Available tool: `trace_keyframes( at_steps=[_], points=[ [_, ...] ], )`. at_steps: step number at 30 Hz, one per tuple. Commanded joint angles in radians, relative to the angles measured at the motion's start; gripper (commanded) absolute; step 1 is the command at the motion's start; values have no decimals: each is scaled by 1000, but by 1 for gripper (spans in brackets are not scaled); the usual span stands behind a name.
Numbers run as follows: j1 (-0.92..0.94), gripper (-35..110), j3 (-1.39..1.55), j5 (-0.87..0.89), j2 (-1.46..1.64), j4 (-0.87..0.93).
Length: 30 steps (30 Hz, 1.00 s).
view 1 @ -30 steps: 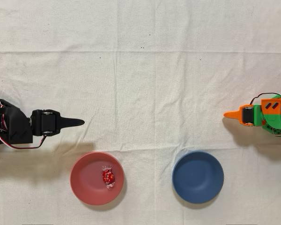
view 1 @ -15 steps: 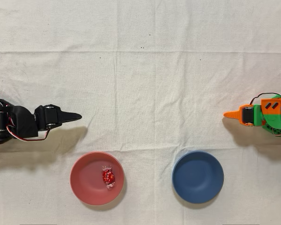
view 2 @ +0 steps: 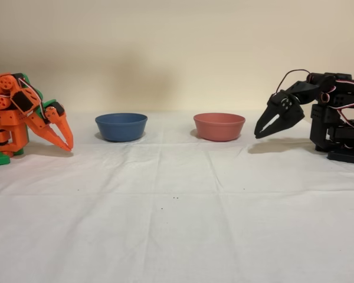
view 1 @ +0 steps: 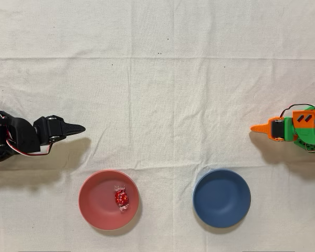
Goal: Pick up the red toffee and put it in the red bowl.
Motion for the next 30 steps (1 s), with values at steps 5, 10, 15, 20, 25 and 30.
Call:
trace_keyframes(
  at_steps=[5,10,15,20,25,30],
  points=[
    [14,1,20,-28,44,31],
    [43,1,20,2,44,29],
    [57,1,20,115,43,26],
    [58,1,20,161,43,26],
    [58,1,20,160,43,26],
    [57,1,20,156,43,26]
  ],
)
